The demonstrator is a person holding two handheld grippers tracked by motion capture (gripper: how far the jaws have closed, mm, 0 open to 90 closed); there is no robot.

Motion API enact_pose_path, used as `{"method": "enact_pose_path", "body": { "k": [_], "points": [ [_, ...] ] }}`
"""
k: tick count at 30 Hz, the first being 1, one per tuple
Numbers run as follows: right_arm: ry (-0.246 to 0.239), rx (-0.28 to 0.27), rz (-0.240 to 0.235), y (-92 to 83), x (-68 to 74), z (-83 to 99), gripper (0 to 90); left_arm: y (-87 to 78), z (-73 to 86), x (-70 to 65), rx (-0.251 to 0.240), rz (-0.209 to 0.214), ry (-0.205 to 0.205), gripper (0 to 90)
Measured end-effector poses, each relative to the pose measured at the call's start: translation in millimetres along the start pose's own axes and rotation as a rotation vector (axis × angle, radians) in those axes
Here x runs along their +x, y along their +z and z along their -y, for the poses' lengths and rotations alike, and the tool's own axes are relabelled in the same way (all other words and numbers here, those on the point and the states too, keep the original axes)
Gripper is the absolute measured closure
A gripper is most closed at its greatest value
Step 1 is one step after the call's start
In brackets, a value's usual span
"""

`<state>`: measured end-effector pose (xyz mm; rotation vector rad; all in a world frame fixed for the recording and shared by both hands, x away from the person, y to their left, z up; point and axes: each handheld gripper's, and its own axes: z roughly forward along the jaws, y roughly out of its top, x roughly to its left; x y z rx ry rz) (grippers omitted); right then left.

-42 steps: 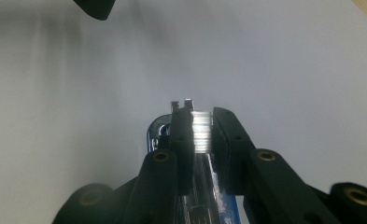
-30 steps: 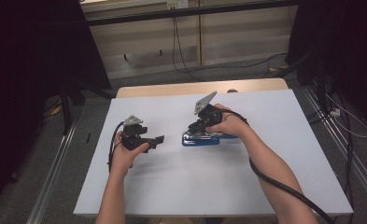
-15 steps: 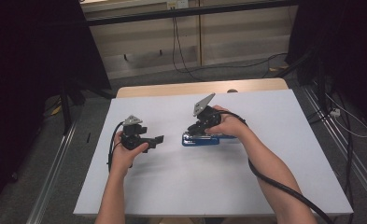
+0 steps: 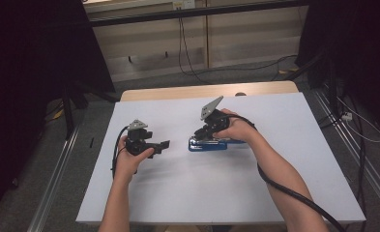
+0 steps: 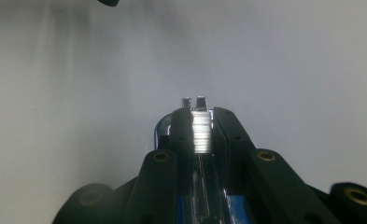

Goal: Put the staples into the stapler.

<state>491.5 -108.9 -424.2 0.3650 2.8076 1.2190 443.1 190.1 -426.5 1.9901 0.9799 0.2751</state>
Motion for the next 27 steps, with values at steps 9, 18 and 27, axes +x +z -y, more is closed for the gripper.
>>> {"method": "enact_pose_path", "body": {
  "k": [9, 18, 27],
  "points": [
    [-0.005, 0.012, -0.003, 3.6, 0.8, 0.0, 79.2, -0.2, 0.3, 0.8, 0.002, 0.004, -0.001, 9.9],
    [-0.005, 0.008, -0.007, 4.5, 0.3, 0.8, 79.1, 0.8, 0.5, 0.5, 0.004, 0.003, -0.002, 9.9],
    [-0.018, -0.008, -0.008, 8.0, 0.2, 0.3, 78.7, 1.9, 0.2, -0.4, 0.007, 0.002, 0.001, 9.9]
  ]
}}
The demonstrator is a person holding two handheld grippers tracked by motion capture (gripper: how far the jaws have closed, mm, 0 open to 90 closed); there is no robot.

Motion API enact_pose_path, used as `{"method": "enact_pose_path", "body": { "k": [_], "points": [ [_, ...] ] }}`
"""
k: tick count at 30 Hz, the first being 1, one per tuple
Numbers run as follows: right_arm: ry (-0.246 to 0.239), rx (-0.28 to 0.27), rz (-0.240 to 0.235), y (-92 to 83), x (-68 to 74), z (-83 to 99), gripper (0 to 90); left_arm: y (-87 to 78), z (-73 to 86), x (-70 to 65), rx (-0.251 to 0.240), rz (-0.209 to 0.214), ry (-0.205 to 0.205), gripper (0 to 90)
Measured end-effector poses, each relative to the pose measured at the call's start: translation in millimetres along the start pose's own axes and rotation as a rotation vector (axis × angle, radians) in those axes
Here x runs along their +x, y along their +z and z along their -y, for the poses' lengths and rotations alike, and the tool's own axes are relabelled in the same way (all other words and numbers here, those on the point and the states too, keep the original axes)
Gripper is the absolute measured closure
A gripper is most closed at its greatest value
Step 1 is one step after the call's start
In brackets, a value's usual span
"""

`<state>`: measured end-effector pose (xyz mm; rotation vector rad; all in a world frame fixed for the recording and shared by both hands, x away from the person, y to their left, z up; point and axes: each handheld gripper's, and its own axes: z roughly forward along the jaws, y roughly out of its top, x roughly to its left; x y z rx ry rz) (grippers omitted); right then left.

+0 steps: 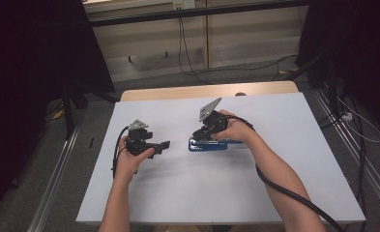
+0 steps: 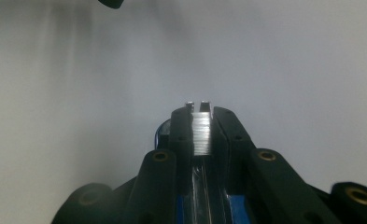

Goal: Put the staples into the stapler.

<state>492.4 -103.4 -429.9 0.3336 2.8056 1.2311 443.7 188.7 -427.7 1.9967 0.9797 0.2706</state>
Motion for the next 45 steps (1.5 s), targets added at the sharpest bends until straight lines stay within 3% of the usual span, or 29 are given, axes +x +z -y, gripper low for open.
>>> {"method": "enact_pose_path", "body": {
  "k": [6, 13, 20, 27, 30, 32, 37, 40, 45],
  "points": [
    [-0.002, -0.006, -0.003, 1.9, -0.5, -1.2, 77.8, -0.5, 0.1, 0.4, -0.001, 0.003, -0.003, 9.8],
    [0.009, -0.016, -0.001, 2.1, 2.1, -2.0, 69.6, 0.2, 0.3, 0.1, 0.004, 0.0, 0.001, 9.9],
    [0.055, -0.07, 0.047, -14.6, 6.2, -0.2, 56.1, 2.3, -0.2, -2.3, 0.012, 0.007, 0.008, 9.9],
    [0.12, -0.106, 0.137, -39.7, 14.7, 11.9, 43.5, 8.5, -1.6, -8.5, 0.023, 0.02, 0.026, 9.9],
    [0.128, -0.084, 0.204, -48.3, 20.3, 18.9, 40.3, 12.1, -1.7, -11.0, 0.029, 0.024, 0.032, 9.8],
    [0.153, -0.091, 0.217, -53.5, 24.5, 24.1, 36.5, 13.4, -1.9, -11.9, 0.029, 0.034, 0.031, 9.9],
    [0.217, -0.092, 0.319, -66.1, 33.9, 36.1, 27.4, 14.1, -2.5, -12.9, 0.026, 0.027, 0.031, 9.9],
    [0.25, -0.103, 0.355, -73.3, 38.8, 43.6, 25.3, 15.5, -2.7, -15.0, 0.031, 0.028, 0.041, 9.9],
    [0.276, -0.049, 0.43, -80.5, 47.9, 56.0, 21.1, 18.7, -2.3, -18.4, 0.045, 0.032, 0.048, 9.9]
  ]
}}
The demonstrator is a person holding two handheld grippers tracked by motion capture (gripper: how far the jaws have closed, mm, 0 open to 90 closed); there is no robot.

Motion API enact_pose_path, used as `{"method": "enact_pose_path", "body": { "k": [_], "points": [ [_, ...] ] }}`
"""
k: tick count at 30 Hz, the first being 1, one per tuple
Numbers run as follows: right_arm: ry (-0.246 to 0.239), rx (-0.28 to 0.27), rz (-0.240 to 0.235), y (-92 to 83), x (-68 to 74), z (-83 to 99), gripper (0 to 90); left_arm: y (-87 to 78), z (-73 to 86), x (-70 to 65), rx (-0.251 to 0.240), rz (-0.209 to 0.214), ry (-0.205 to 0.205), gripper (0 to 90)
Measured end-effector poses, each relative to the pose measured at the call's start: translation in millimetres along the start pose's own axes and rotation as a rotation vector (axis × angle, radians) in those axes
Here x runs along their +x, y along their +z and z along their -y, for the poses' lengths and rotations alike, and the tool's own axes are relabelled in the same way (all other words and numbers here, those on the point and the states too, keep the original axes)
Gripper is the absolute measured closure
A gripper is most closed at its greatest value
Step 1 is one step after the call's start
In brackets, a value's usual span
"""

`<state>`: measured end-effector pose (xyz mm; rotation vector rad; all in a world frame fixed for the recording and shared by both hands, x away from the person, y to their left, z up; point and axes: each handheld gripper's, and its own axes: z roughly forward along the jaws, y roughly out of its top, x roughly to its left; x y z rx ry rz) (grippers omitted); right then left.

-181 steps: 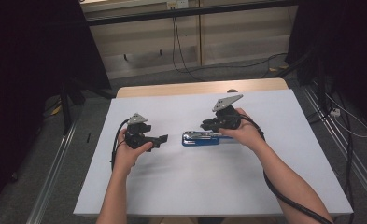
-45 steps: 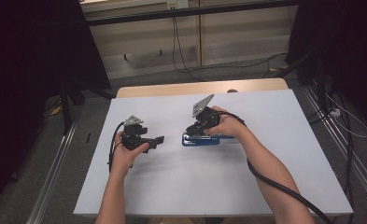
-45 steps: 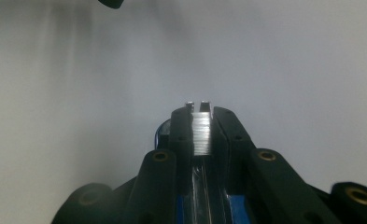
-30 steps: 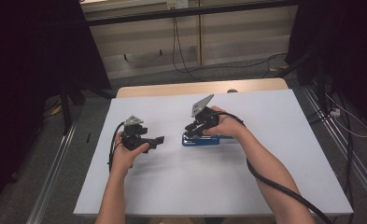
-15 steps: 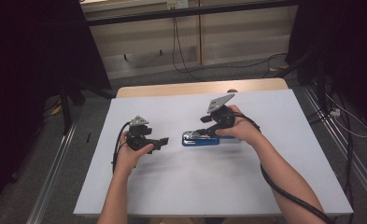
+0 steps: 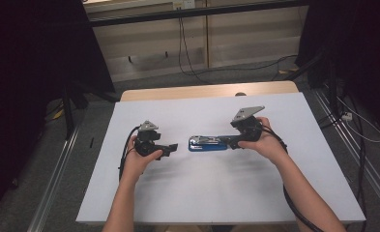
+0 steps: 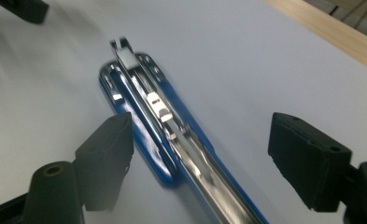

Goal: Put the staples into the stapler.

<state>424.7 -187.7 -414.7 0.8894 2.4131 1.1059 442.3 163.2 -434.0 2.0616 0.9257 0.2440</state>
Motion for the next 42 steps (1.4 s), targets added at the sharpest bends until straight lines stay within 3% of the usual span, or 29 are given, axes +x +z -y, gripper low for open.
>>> {"method": "enact_pose_path", "body": {
  "k": [2, 5, 9, 12, 14, 19, 23, 26, 34, 42],
  "points": [
    [-0.005, 0.008, 0.024, -2.8, 2.1, 5.6, 19.2, 0.7, -0.1, -0.3, 0.008, 0.001, 0.009, 9.9],
    [0.029, 0.007, 0.032, -7.5, 3.4, 13.5, 18.0, 1.6, -0.5, -1.9, 0.005, -0.008, 0.016, 9.9],
    [0.078, -0.034, 0.053, -14.8, 3.9, 23.4, 17.1, 4.1, -1.1, -5.0, 0.007, -0.001, 0.02, 10.1],
    [0.056, 0.003, 0.083, -18.9, 4.5, 28.0, 16.5, 5.1, -1.9, -5.7, 0.014, -0.002, 0.046, 11.8],
    [0.05, -0.002, 0.111, -24.4, 5.1, 30.7, 16.3, 5.1, -2.5, -6.3, 0.005, -0.01, 0.048, 12.7],
    [0.095, -0.018, 0.136, -38.0, 2.5, 39.2, 17.4, 5.5, -4.1, -9.1, -0.021, -0.017, 0.049, 18.5],
    [0.137, -0.019, 0.173, -45.8, -1.7, 47.2, 19.3, 7.0, -4.7, -12.1, -0.034, -0.015, 0.02, 21.6],
    [0.158, -0.031, 0.19, -50.3, -3.6, 50.6, 21.0, 5.8, -5.8, -12.8, -0.04, -0.014, 0.037, 28.1],
    [0.166, 0.0, 0.222, -51.6, -7.6, 57.7, 35.2, 9.3, -6.7, -17.8, -0.043, 0.014, 0.047, 43.4],
    [0.195, 0.027, 0.25, -56.0, -18.5, 74.5, 70.9, 11.7, -6.7, -20.5, -0.042, 0.03, 0.052, 59.4]
  ]
}}
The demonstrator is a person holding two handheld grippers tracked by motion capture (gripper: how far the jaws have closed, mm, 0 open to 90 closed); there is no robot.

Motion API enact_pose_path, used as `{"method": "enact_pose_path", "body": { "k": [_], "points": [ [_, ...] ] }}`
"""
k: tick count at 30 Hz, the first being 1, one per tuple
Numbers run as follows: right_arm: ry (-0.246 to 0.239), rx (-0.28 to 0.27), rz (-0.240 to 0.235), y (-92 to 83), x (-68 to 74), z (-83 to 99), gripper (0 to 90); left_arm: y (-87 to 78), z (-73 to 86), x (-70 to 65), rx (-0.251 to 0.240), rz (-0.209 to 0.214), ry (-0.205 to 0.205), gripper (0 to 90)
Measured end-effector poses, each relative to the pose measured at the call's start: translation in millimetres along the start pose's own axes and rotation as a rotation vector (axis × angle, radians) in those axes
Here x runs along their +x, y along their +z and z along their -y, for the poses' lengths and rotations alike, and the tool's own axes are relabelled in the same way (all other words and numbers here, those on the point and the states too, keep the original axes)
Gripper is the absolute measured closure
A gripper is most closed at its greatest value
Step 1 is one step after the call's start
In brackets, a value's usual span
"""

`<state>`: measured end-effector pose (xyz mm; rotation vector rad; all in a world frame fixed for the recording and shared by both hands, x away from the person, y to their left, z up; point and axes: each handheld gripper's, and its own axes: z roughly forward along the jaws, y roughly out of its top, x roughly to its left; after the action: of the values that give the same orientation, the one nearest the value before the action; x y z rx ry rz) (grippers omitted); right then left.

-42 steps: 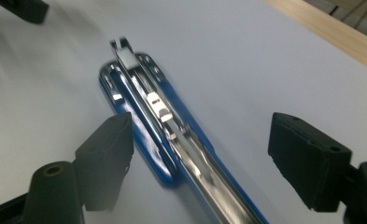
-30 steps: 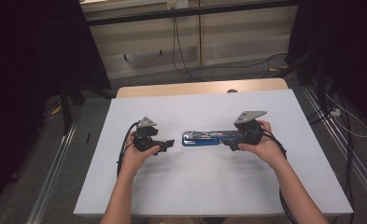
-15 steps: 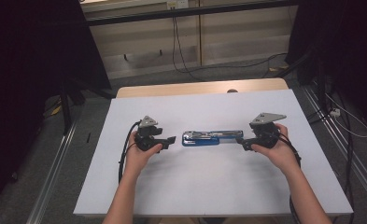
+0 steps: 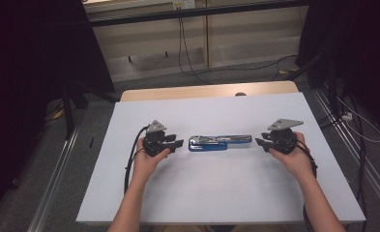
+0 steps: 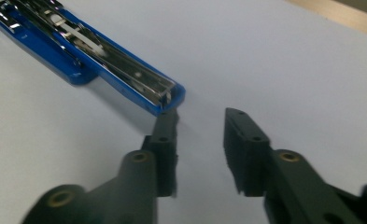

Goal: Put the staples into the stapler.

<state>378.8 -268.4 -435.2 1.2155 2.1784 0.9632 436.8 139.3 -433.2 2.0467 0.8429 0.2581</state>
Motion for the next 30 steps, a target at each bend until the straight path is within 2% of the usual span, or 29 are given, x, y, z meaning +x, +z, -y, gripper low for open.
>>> {"method": "enact_pose_path", "body": {
  "k": [4, 6, 9, 12, 20, 25, 29, 30],
  "points": [
    [0.012, 0.023, -0.015, 7.6, -1.3, 7.1, 82.1, 4.0, 1.2, -3.7, 0.014, 0.013, 0.0, 68.8],
    [0.008, 0.031, -0.029, 11.9, 0.3, 8.7, 84.6, 6.0, 2.0, -4.4, 0.016, 0.019, -0.003, 73.1],
    [-0.019, 0.042, -0.026, 16.4, 2.9, 9.8, 86.5, 8.1, 3.2, -6.2, 0.023, 0.028, 0.001, 79.9],
    [-0.018, 0.048, -0.039, 19.8, 4.9, 10.7, 87.8, 10.6, 3.9, -8.7, 0.032, 0.037, 0.014, 84.9],
    [-0.041, 0.064, -0.051, 24.1, 11.8, 8.9, 90.0, 18.1, 4.4, -14.2, 0.012, 0.039, 0.026, 90.0],
    [-0.033, 0.062, -0.061, 25.6, 12.3, 8.3, 90.0, 24.6, 5.4, -19.0, 0.022, 0.059, 0.029, 90.0],
    [-0.029, 0.064, -0.067, 27.1, 12.9, 8.5, 90.0, 28.2, 5.0, -21.2, 0.015, 0.059, 0.049, 90.0],
    [-0.032, 0.063, -0.067, 27.3, 13.0, 8.4, 90.0, 29.1, 5.3, -22.2, 0.015, 0.061, 0.041, 90.0]
  ]
}}
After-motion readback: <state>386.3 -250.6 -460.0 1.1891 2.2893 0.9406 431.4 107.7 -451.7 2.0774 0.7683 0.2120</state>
